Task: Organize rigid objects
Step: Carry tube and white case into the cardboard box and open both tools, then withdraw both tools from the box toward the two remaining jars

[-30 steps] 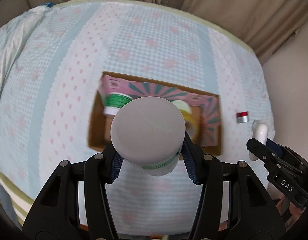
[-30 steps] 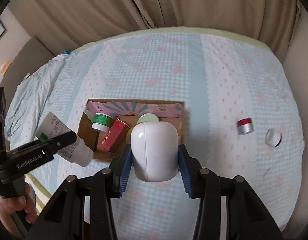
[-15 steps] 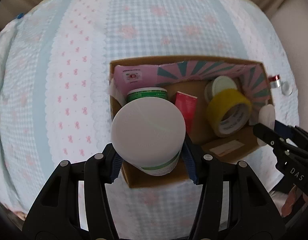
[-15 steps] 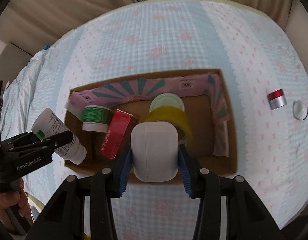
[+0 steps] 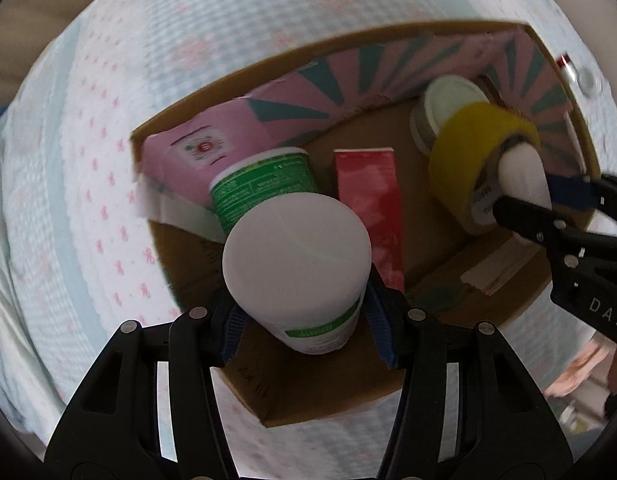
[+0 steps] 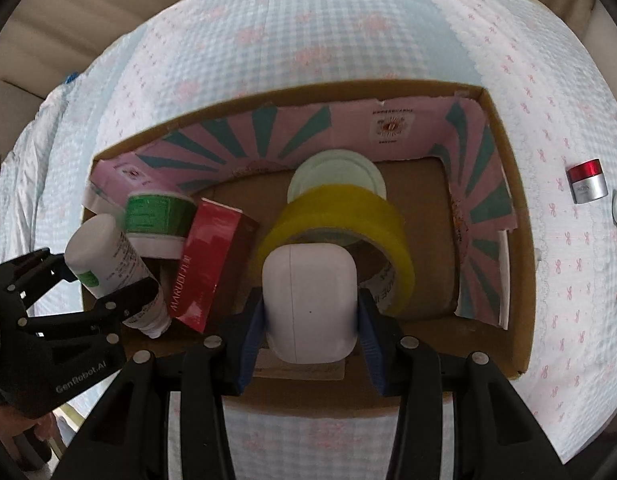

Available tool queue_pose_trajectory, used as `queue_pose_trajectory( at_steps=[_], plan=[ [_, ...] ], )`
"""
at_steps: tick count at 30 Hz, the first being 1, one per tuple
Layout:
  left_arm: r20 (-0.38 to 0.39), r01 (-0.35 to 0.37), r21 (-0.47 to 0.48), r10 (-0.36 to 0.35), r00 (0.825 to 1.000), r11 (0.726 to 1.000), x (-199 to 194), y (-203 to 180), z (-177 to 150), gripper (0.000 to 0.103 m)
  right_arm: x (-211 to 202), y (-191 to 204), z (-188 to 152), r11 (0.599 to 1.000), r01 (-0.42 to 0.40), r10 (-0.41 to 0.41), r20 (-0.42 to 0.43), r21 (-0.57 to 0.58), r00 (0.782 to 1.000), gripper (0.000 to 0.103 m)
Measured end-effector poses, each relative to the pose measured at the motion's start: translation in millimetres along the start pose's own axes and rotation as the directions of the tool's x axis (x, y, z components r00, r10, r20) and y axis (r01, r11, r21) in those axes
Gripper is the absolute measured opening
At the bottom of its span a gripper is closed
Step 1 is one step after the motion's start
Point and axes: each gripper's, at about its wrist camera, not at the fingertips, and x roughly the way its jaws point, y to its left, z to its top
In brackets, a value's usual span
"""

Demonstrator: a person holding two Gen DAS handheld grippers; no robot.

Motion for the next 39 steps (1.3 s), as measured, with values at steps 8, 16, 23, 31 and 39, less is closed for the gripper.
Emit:
queue_pose_trajectory(
  at_steps=[8, 16, 23, 31, 39],
  plan=[
    [0.069, 0.009, 0.042, -0.012, 0.998, 0.999, -20.9, -9.6, -4.4, 0.103, 5.0, -3.9, -1.9, 1.000, -0.029, 0.029, 0.002, 0.010, 1.000, 0.080],
    [0.077, 0.053, -0.057, -0.049, 0.996, 0.997, -28.0, 6.4, -23.4, 0.103, -7.9, -21.5, -9.5, 0.998, -0.033, 0.032, 0.017, 0.054, 0.999, 0.103],
    [0.098, 0.065, -0.125, -0.053, 0.994, 0.990, -40.5, 11.4, -34.9, 0.103, -18.5, -25.5, -14.7, 0.998, -0.031, 0.029, 0.039, 0.055, 0.999, 0.103],
    [0.157, 0.074, -0.173, -0.047, 0.986, 0.982, -76.1, 11.2, -51.4, 0.103, -52.2, -20.2, -21.2, 0.999, -0.031, 0.028, 0.093, 0.037, 0.995, 0.103],
    [0.240, 0.106, -0.223, -0.051, 0.970, 0.969, -127.4, -1.4, -65.8, 0.103, -104.7, -16.1, -33.0, 0.999, -0.038, 0.037, 0.143, 0.005, 0.989, 0.103]
  ],
)
